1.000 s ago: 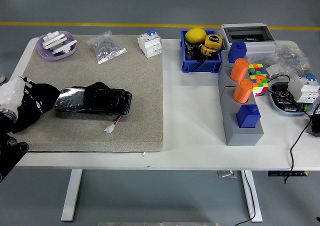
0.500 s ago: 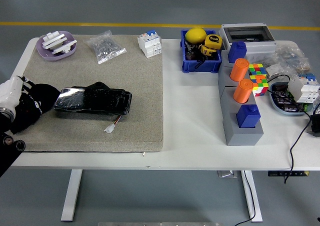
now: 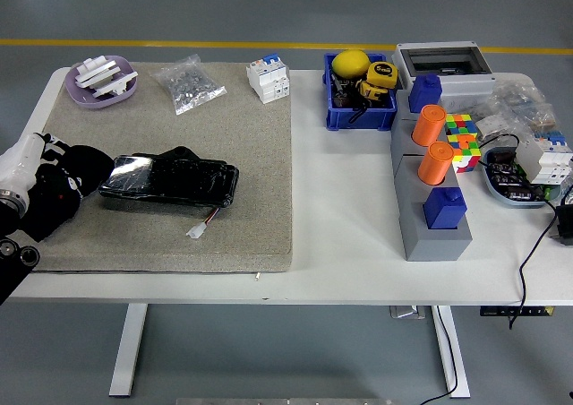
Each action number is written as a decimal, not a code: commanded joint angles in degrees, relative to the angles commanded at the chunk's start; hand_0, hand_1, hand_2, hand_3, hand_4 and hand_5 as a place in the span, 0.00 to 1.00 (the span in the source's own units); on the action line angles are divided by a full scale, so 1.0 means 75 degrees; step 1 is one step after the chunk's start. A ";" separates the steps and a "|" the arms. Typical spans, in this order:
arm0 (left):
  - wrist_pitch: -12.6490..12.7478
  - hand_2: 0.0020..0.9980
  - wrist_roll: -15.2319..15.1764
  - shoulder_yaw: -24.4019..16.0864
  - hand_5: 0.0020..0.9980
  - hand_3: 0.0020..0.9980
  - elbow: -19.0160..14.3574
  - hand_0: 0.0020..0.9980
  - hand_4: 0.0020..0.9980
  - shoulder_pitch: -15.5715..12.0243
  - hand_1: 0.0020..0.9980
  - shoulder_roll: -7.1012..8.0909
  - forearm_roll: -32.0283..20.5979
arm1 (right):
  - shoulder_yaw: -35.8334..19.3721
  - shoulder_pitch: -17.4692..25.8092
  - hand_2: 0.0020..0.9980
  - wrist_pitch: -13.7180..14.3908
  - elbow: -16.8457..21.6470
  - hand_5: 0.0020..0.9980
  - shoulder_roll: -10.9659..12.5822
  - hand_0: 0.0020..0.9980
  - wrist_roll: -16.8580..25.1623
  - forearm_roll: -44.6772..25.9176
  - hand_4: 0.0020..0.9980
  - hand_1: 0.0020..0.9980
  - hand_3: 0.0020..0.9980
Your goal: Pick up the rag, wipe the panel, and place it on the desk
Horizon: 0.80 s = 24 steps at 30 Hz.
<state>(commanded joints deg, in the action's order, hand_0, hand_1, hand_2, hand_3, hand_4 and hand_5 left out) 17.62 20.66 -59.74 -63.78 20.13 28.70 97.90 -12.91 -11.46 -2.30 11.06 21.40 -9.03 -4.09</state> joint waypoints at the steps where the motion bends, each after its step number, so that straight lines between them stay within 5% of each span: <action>1: 0.0028 0.56 -0.0006 -0.0011 0.06 0.57 0.0058 0.49 0.86 -0.0003 0.66 -0.0009 0.0017 | 0.0016 0.0006 0.64 -0.0003 0.0003 0.56 0.0001 0.71 0.0007 -0.0015 1.00 0.53 0.63; 12: 0.0175 0.56 0.0094 0.0028 0.05 0.57 0.0314 0.49 0.86 0.0033 0.68 0.0019 0.0423 | -0.0036 0.0038 0.64 -0.0017 0.0004 0.56 0.0025 0.71 0.0006 0.0024 1.00 0.53 0.63; 23: -0.0505 0.59 0.0298 -0.0340 0.07 0.57 -0.0073 0.49 0.86 -0.0058 0.69 0.0192 -0.0340 | -0.0043 0.0019 0.64 0.0011 -0.0005 0.56 0.0025 0.71 0.0013 0.0013 1.00 0.53 0.63; 24: -0.0571 0.72 0.0301 -0.0391 0.25 0.64 -0.0120 0.52 0.96 -0.0076 0.72 0.0211 -0.0467 | -0.0053 0.0018 0.64 0.0012 -0.0006 0.56 0.0024 0.71 0.0008 0.0023 1.00 0.53 0.63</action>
<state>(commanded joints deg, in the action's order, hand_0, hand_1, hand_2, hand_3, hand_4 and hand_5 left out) 13.33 22.91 -62.67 -64.68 19.55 30.28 94.40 -13.31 -11.33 -2.21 11.02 21.58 -8.97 -3.92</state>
